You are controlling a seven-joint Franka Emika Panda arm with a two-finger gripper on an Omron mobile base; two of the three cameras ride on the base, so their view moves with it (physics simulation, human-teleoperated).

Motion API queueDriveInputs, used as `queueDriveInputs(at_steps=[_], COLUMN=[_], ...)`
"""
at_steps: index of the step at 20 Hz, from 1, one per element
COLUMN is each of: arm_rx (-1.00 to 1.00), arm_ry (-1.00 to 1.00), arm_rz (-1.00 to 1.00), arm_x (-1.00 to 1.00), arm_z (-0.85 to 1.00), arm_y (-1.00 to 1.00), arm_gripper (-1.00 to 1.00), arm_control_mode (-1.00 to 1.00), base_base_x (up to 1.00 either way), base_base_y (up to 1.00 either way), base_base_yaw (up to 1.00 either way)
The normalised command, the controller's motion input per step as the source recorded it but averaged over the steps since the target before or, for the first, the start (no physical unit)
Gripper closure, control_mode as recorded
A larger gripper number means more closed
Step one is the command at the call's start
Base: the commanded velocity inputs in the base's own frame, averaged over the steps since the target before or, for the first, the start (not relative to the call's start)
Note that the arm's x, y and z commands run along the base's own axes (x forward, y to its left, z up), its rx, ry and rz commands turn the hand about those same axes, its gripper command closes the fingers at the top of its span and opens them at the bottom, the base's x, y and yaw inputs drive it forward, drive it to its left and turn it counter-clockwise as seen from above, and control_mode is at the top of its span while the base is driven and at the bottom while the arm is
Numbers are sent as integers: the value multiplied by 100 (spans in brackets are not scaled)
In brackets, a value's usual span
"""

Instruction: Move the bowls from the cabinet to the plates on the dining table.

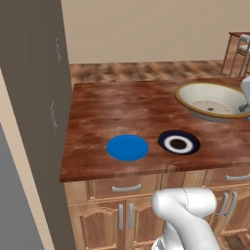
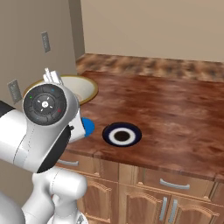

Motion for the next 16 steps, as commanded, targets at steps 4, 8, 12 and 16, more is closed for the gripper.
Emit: queueDriveInputs(at_steps=[4, 8, 12, 16], arm_rx=[0, 0, 0, 0], arm_ry=[0, 0, 3, 10], arm_rz=[0, 0, 0, 3], arm_x=[0, 11, 38, 67], arm_z=[0, 0, 0, 0], arm_y=[0, 5, 20, 2], arm_gripper=[100, 100, 100, 100], arm_control_mode=[100, -100, -100, -100], base_base_x=[2, 0, 0, 0], base_base_y=[0, 0, 0, 0], base_base_yaw=[0, 0, 0, 0])
